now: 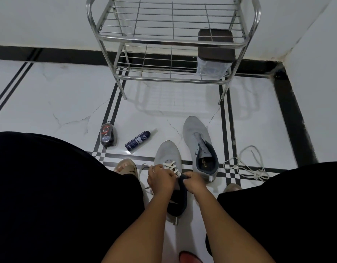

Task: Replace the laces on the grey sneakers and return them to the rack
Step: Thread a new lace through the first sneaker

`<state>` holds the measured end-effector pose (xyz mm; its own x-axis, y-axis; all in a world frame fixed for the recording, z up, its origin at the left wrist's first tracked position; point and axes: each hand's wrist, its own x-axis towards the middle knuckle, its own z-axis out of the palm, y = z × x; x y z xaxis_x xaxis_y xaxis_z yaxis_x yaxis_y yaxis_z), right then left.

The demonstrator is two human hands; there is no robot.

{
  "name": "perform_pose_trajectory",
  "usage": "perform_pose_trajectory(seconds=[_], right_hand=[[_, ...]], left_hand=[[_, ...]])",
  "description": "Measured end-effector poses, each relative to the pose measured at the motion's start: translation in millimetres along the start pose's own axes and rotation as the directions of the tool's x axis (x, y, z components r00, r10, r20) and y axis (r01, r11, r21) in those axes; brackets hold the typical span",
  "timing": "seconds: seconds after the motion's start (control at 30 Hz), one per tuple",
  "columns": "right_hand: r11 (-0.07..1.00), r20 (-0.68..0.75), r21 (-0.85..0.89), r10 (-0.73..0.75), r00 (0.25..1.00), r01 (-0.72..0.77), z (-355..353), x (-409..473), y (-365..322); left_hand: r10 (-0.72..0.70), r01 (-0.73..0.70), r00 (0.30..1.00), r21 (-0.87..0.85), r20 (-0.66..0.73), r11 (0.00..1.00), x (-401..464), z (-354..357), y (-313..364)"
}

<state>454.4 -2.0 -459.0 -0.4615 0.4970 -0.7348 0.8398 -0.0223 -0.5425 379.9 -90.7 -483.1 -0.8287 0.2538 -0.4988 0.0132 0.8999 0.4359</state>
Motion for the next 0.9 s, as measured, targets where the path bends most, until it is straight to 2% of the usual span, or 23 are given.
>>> perform_pose_trajectory(seconds=[0.1, 0.2, 0.3, 0.33, 0.4, 0.47, 0.5, 0.57, 0.63, 0.7, 0.77, 0.83, 0.9], right_hand=[[1.000, -0.003, 0.021, 0.000, 1.000, 0.000, -0.3, 1.6, -0.1], [0.999, 0.009, 0.029, 0.013, 1.000, -0.013, -1.3, 0.0, 0.2], [0.996, 0.034, 0.071, 0.043, 0.999, -0.045, -1.9, 1.8, -0.5], [0.990, 0.038, 0.121, 0.073, 0.997, -0.078, -2.0, 3.8, 0.0], [0.913, 0.089, 0.348, 0.193, 0.977, -0.212, -3.1, 7.4, 1.0], [0.784, 0.148, 0.554, 0.239, 0.960, -0.281, -3.2, 5.9, 0.7], [0.760, 0.153, 0.589, 0.229, 0.961, -0.275, -3.2, 4.1, 0.9], [0.758, 0.125, 0.603, 0.220, 0.967, -0.250, -1.0, 5.4, -0.2], [0.807, 0.082, 0.545, 0.216, 0.973, -0.225, 2.8, 12.5, -0.4], [0.873, 0.009, 0.447, 0.211, 0.977, -0.193, 5.0, 19.8, 1.1], [0.919, -0.101, 0.362, 0.206, 0.973, -0.157, 10.8, 37.4, 15.5], [0.914, -0.180, 0.385, 0.210, 0.961, -0.127, 14.0, 46.7, 19.4], [0.847, -0.237, 0.522, 0.255, 0.937, -0.099, 2.4, 32.0, -3.3]], left_hand=[[-0.047, 0.046, 0.998, -0.033, -0.030, 0.998, 3.7, 7.4, -2.1], [-0.028, 0.028, 0.999, -0.018, -0.030, 0.999, 2.9, 9.8, -0.5], [-0.065, 0.060, 0.997, -0.100, -0.046, 0.993, 3.1, 11.2, 0.9], [-0.081, 0.074, 0.995, -0.123, -0.053, 0.990, 3.9, 12.6, 1.3], [-0.082, 0.075, 0.995, -0.106, -0.053, 0.991, 6.8, 18.4, 0.3], [-0.043, 0.039, 0.998, -0.064, -0.052, 0.997, 2.1, 13.5, 3.0], [0.008, -0.009, 0.999, -0.024, -0.040, 1.000, -0.8, 10.4, 3.8], [0.128, -0.126, 0.992, 0.085, -0.022, 0.988, -7.1, 3.8, 6.7], [0.154, -0.144, 0.986, 0.131, -0.069, 0.981, -18.3, -2.4, 6.0], [0.072, -0.052, 0.985, 0.128, -0.157, 0.990, -28.0, -7.0, -0.3], [-0.087, 0.104, 0.979, 0.089, -0.183, 0.991, -34.5, -12.5, -9.2], [-0.194, 0.197, 0.973, 0.006, -0.128, 0.980, -35.6, -16.0, -15.4], [-0.196, 0.195, 0.979, -0.019, -0.061, 0.981, -34.6, -18.8, -17.1]])
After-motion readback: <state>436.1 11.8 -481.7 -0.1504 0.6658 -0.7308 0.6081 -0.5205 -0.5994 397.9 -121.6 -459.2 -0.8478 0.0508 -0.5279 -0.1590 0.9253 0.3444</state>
